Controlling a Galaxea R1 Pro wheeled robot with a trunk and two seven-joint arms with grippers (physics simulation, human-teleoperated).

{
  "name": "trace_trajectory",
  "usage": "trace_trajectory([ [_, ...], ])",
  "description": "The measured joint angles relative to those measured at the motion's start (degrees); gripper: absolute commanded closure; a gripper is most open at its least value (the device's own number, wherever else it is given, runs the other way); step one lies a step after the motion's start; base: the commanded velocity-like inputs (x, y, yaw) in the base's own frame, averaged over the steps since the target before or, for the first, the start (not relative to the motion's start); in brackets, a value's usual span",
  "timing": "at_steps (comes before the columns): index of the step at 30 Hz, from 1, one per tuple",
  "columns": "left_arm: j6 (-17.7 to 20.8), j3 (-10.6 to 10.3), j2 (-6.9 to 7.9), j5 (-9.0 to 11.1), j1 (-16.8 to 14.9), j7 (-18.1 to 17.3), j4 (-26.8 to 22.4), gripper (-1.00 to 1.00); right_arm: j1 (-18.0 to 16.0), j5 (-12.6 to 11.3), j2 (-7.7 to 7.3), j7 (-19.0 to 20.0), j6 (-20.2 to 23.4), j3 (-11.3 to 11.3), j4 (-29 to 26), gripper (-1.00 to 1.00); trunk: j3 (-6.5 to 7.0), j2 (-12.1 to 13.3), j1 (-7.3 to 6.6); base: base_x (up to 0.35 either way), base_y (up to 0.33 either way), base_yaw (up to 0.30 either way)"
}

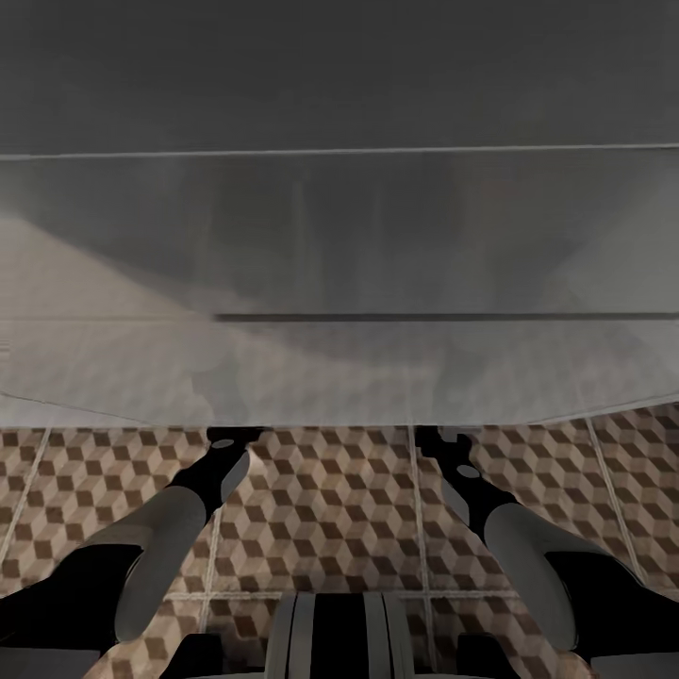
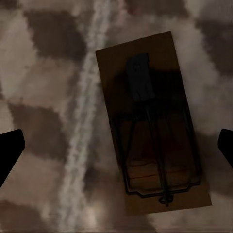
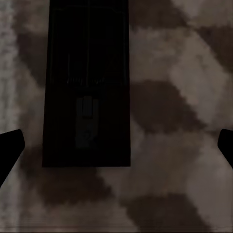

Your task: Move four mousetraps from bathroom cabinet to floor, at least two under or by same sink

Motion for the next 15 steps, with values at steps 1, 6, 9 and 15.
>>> trace_trajectory([
  [1, 0.0, 0.0, -0.02, 0.0, 0.0, 0.1, -0.1, -1.00, 0.0, 0.0, 0.00, 0.0, 0.0, 0.0, 0.0, -1.00, 0.00, 0.0, 0.00, -0.213, 0.000, 0.000],
  [6, -0.2, 0.1, -0.08, 0.0, 0.0, 0.5, -0.6, -1.00, 0.0, 0.0, 0.07, 0.0, 0.0, 0.0, 0.0, -1.00, 0.00, 0.0, 0.02, -0.272, 0.000, 0.000],
  [9, -0.2, 0.1, -0.09, 0.0, 0.0, 0.6, -1.0, -1.00, 0.0, 0.0, 0.13, 0.0, 0.0, 0.0, 0.0, -1.00, 0.00, 0.0, 0.02, -0.311, 0.000, 0.000],
  [15, -0.2, 0.1, -0.08, 0.0, 0.0, 0.6, -1.9, -1.00, 0.0, 0.1, 0.21, 0.0, -0.1, 0.0, 0.0, -1.00, 0.00, 0.0, 0.02, -0.332, 0.000, 0.000],
])
